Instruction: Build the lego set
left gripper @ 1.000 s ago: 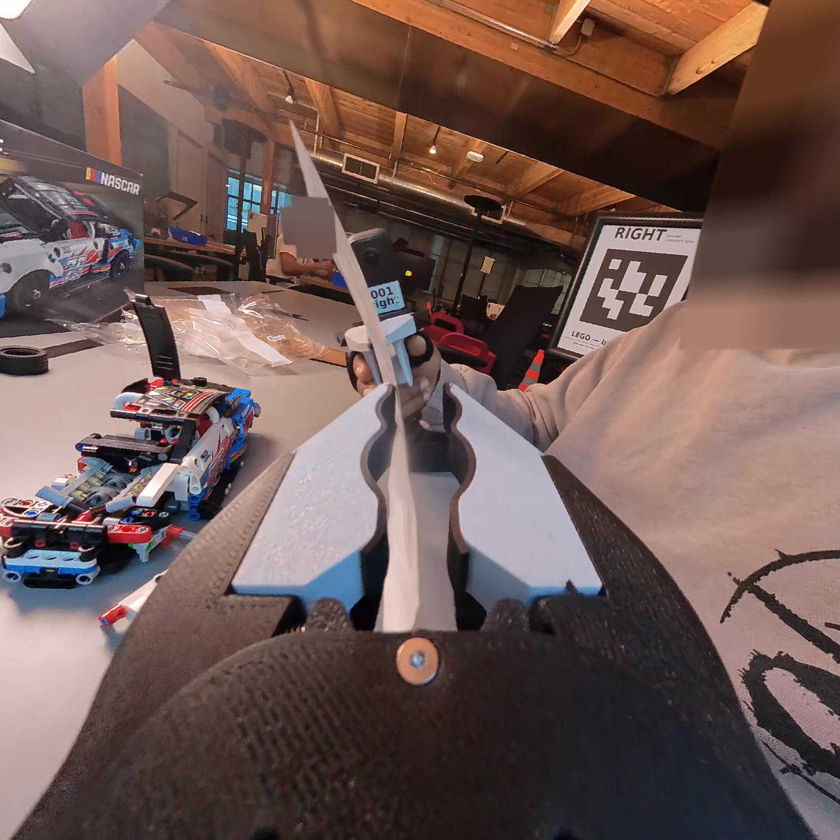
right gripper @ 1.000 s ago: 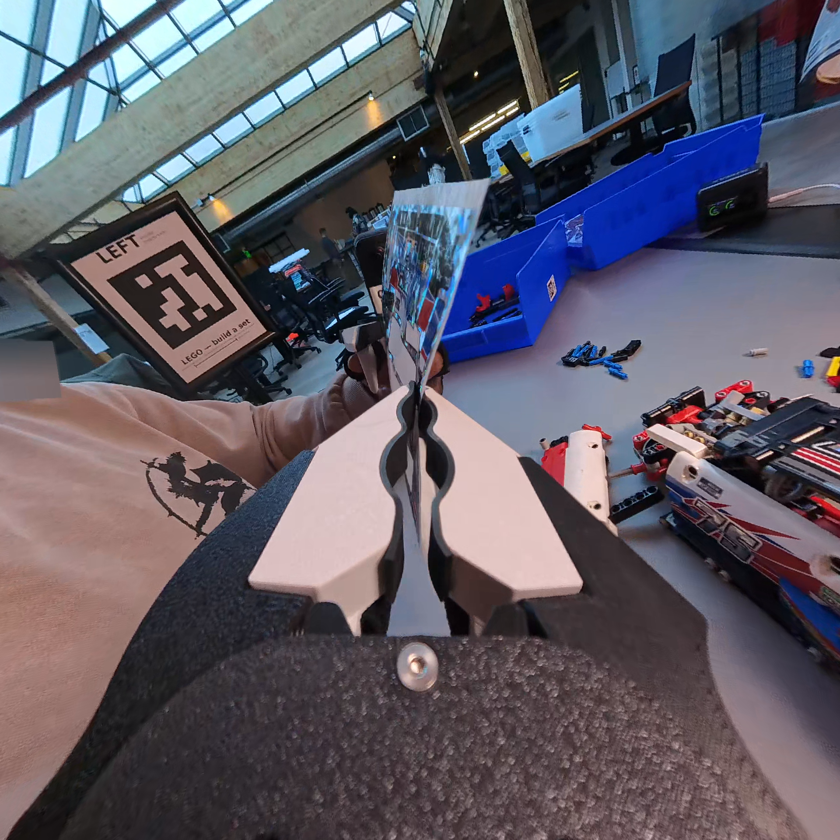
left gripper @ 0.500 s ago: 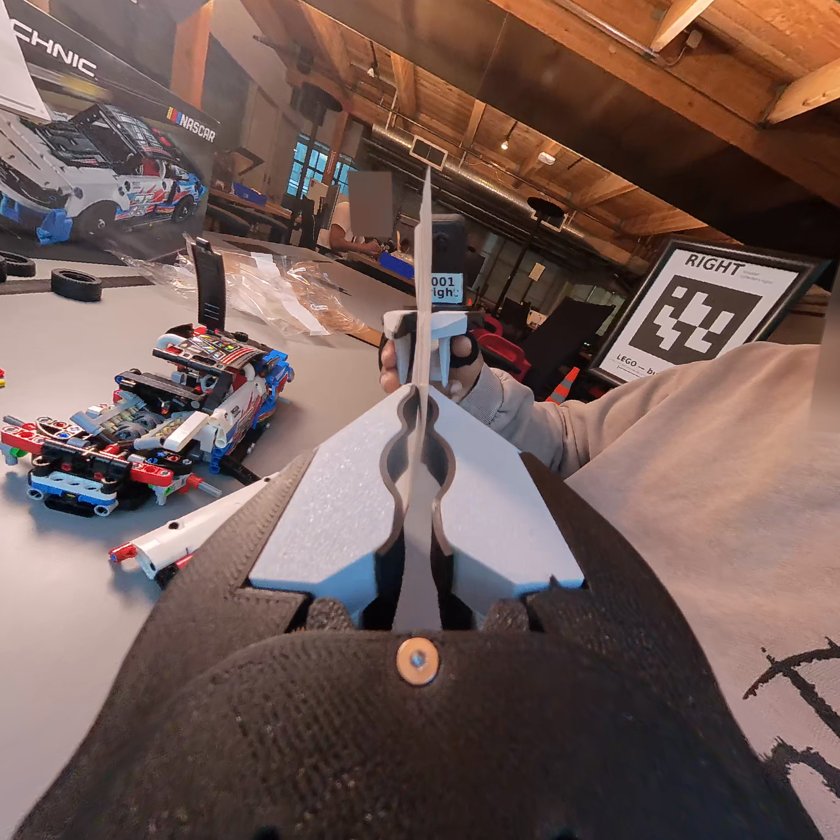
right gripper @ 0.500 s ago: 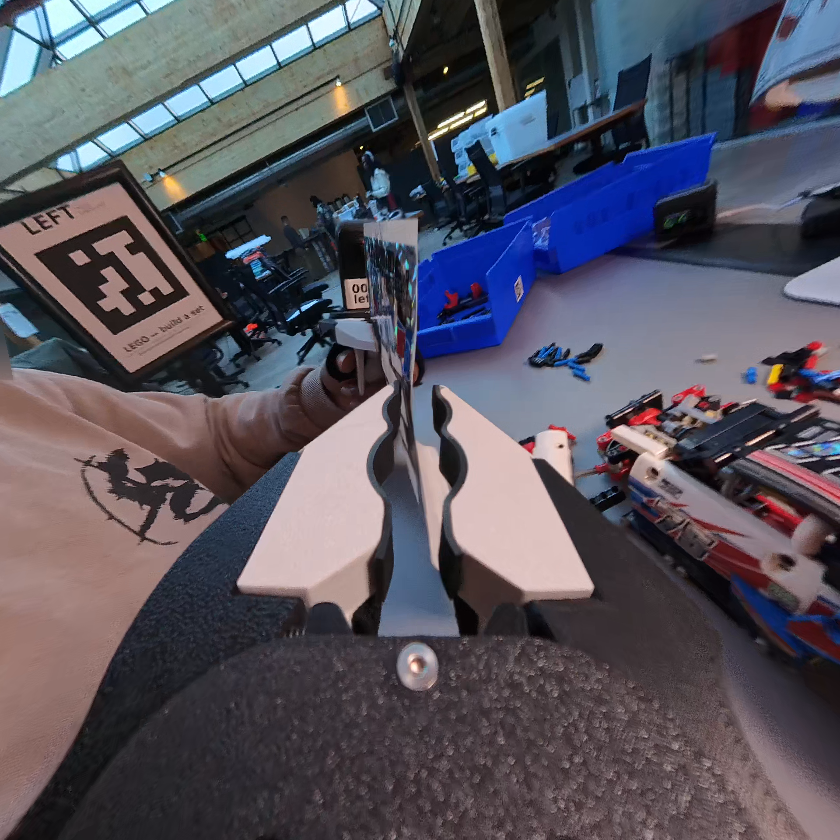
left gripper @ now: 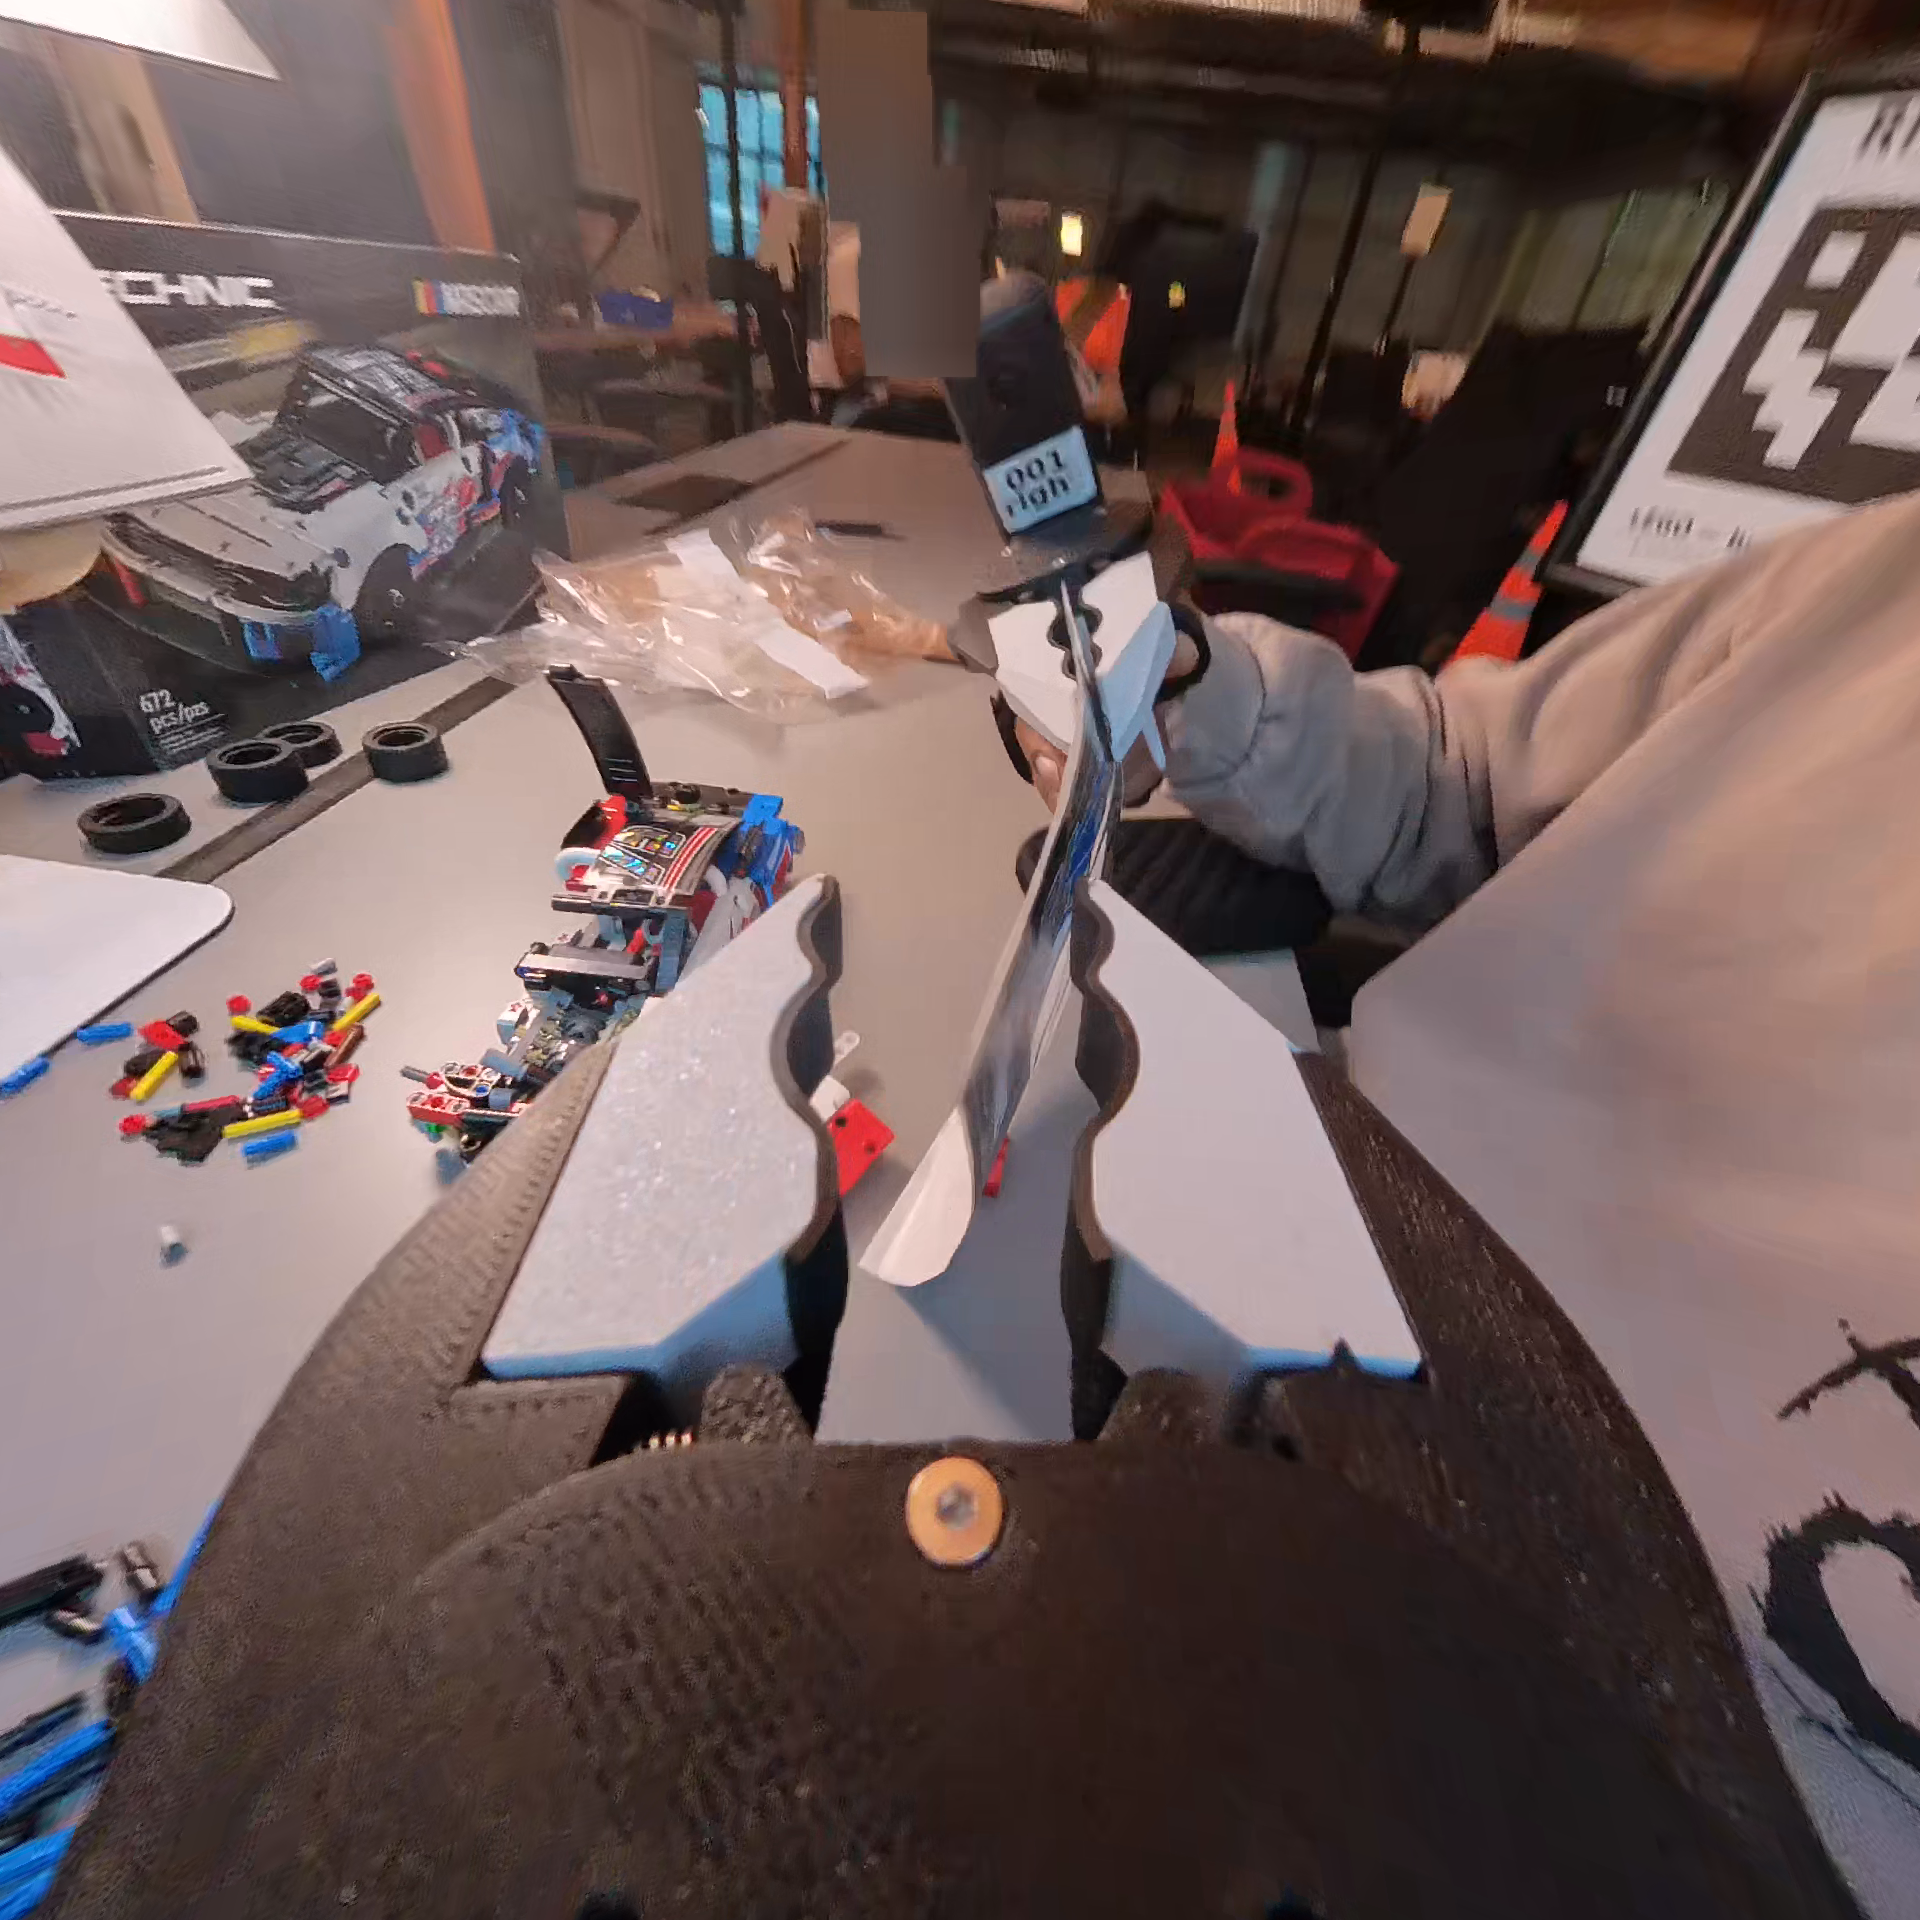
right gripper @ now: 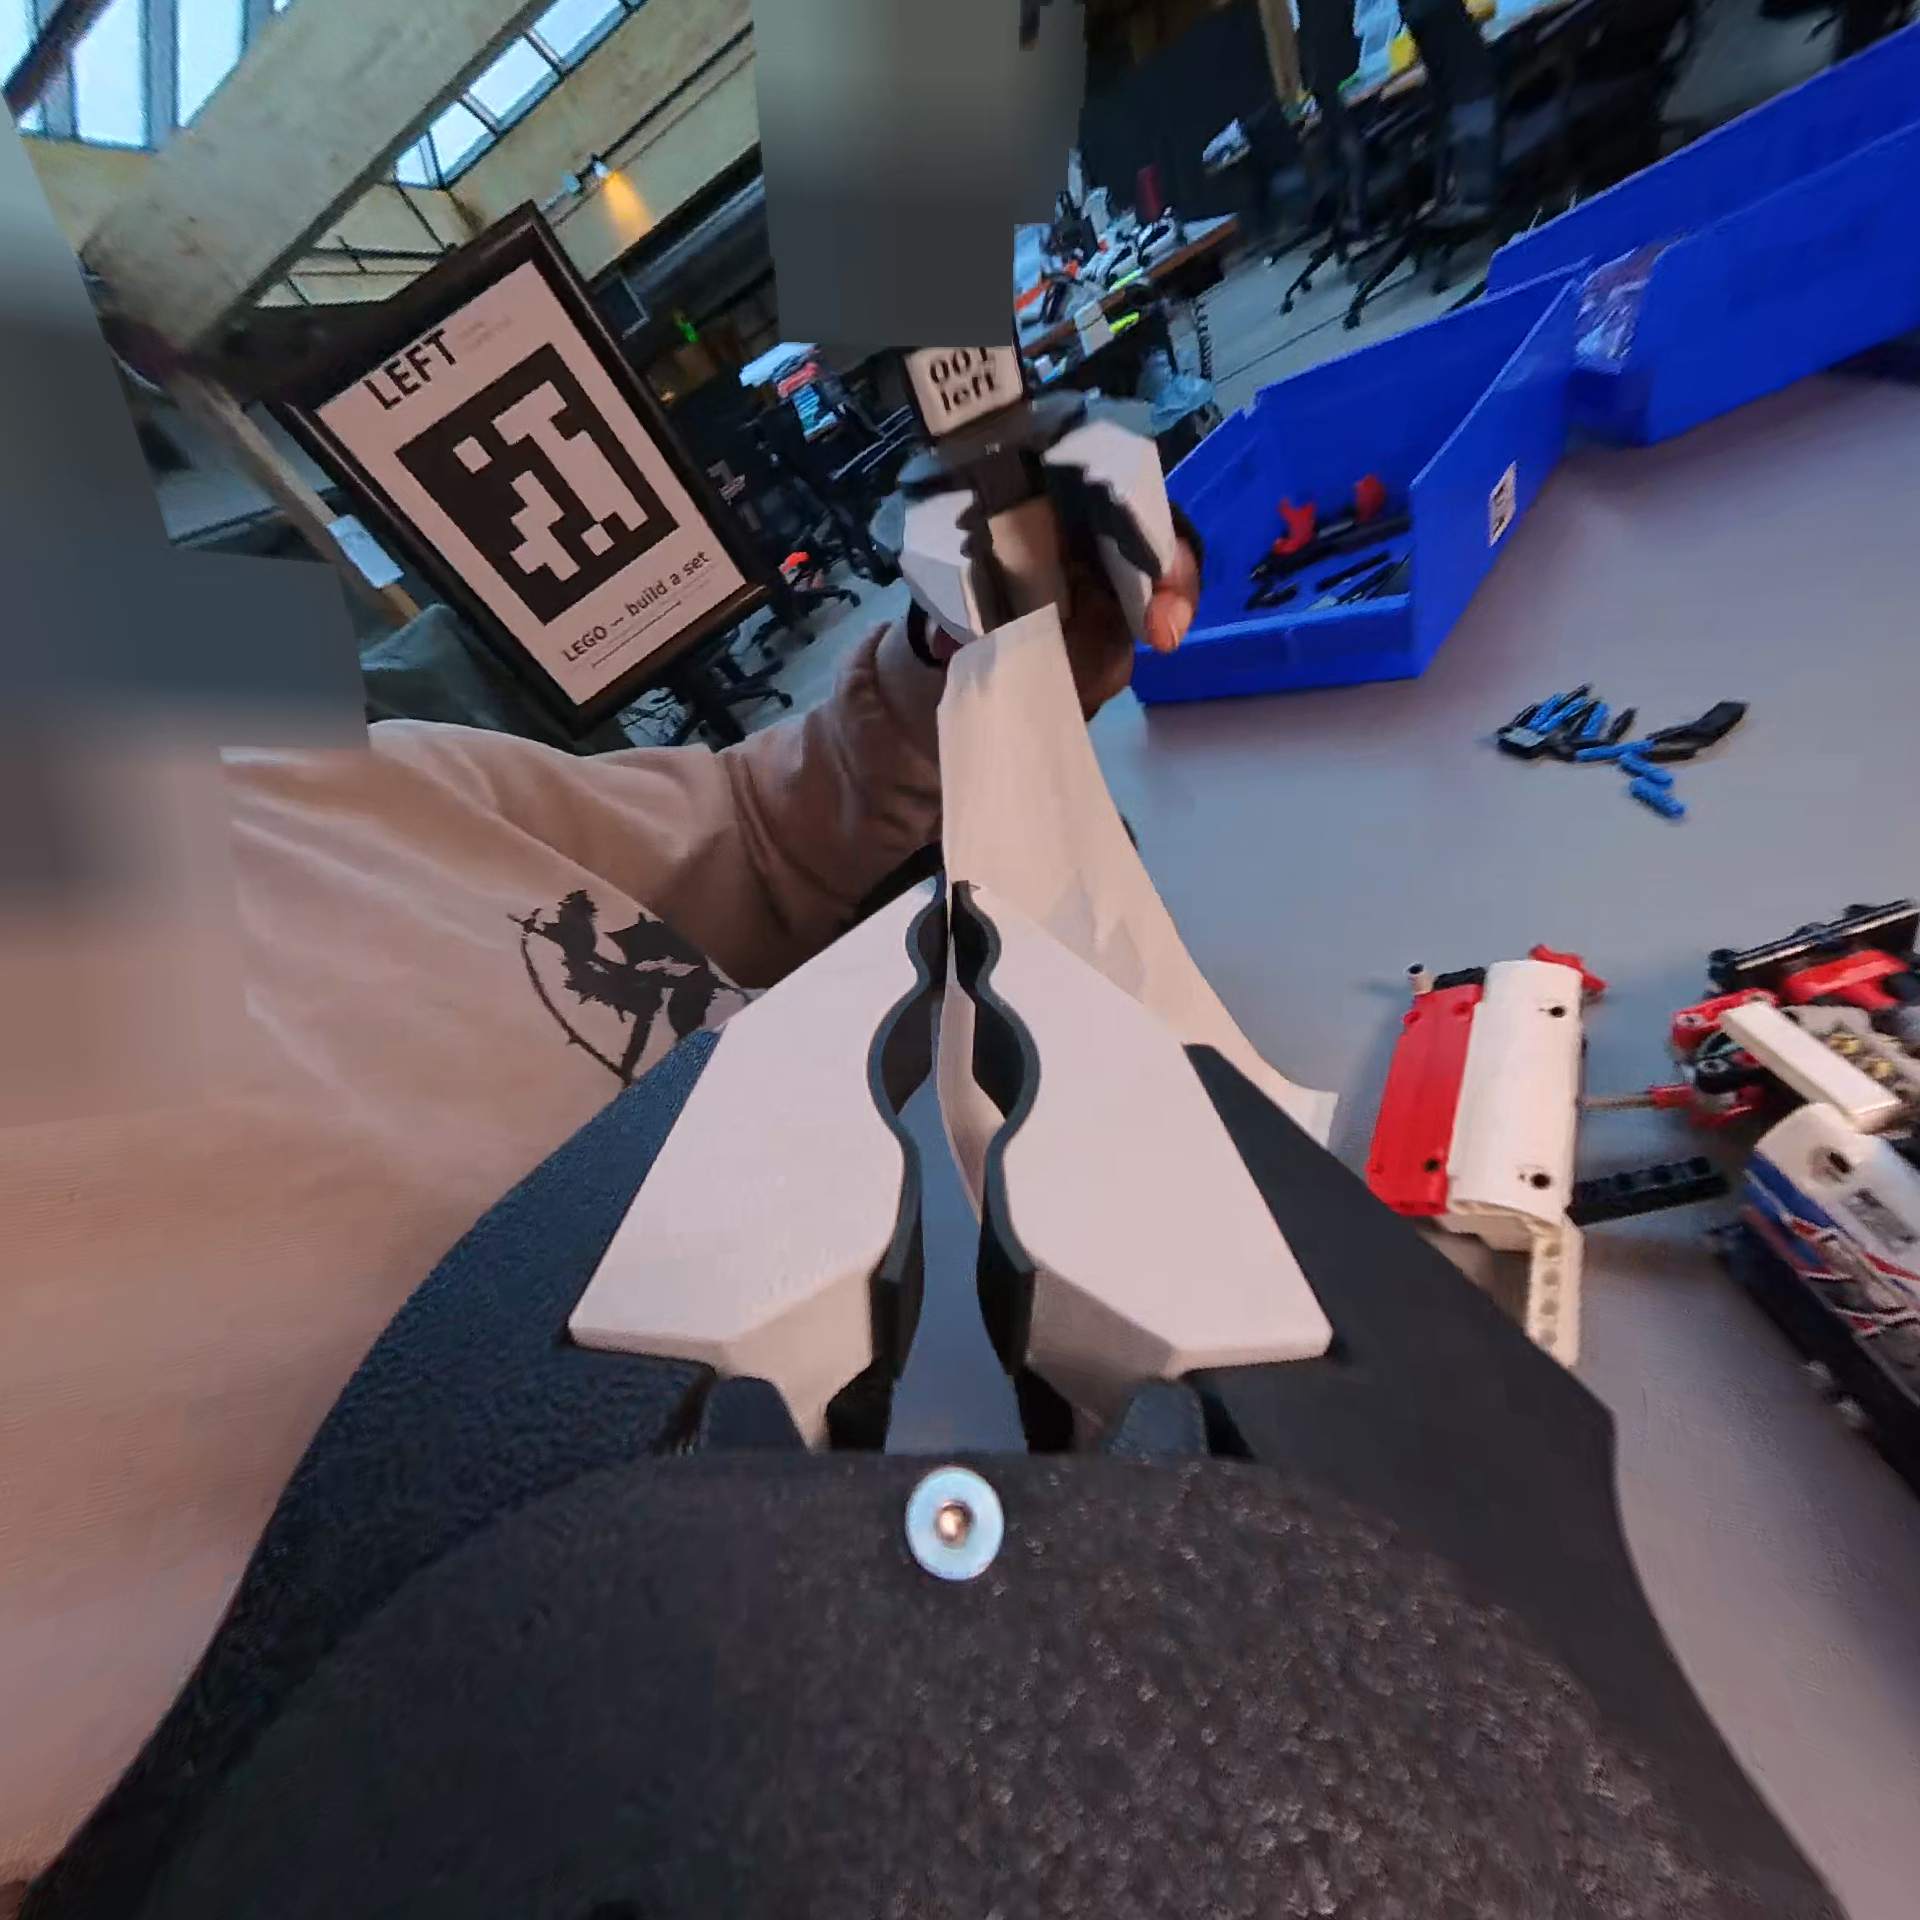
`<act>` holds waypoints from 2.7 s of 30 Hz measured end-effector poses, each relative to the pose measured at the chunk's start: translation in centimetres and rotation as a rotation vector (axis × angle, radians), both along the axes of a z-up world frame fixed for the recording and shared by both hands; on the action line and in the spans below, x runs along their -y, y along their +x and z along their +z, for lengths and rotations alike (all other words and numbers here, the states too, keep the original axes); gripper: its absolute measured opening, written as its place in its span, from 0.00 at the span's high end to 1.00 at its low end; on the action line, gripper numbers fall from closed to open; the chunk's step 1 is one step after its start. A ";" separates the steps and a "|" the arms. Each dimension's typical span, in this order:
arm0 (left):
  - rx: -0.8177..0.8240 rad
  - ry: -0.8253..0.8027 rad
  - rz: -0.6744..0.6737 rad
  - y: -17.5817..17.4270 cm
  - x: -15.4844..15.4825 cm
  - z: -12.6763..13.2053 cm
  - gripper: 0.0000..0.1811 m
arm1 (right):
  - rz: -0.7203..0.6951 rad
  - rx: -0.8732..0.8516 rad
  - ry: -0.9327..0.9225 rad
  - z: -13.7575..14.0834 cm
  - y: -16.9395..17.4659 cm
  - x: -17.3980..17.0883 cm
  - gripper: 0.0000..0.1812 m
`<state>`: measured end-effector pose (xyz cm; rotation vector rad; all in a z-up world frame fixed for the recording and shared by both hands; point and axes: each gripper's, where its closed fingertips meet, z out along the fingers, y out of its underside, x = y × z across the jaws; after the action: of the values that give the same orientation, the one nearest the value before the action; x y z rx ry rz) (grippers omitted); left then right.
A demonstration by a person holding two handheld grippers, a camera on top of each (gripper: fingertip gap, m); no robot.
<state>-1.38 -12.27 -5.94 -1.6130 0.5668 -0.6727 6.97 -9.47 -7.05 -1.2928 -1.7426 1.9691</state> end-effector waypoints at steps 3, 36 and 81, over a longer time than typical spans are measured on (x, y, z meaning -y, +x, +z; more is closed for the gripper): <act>-0.257 -0.031 -0.062 2.0 0.5 0.2 0.77 | 0.104 0.066 -0.085 0.3 0.5 1.5 1.00; 0.364 0.091 -0.051 0.0 0.0 3.3 1.00 | -0.219 -0.206 0.112 -0.7 1.2 -3.7 0.79; 0.505 -0.025 -0.017 -0.2 -0.5 1.5 1.00 | -0.492 -0.370 0.670 3.0 -2.0 -4.2 0.83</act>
<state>-1.59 -11.80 -4.48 -1.3884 0.2012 -1.0601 4.94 -5.22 -4.01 -0.9210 -1.5088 1.1178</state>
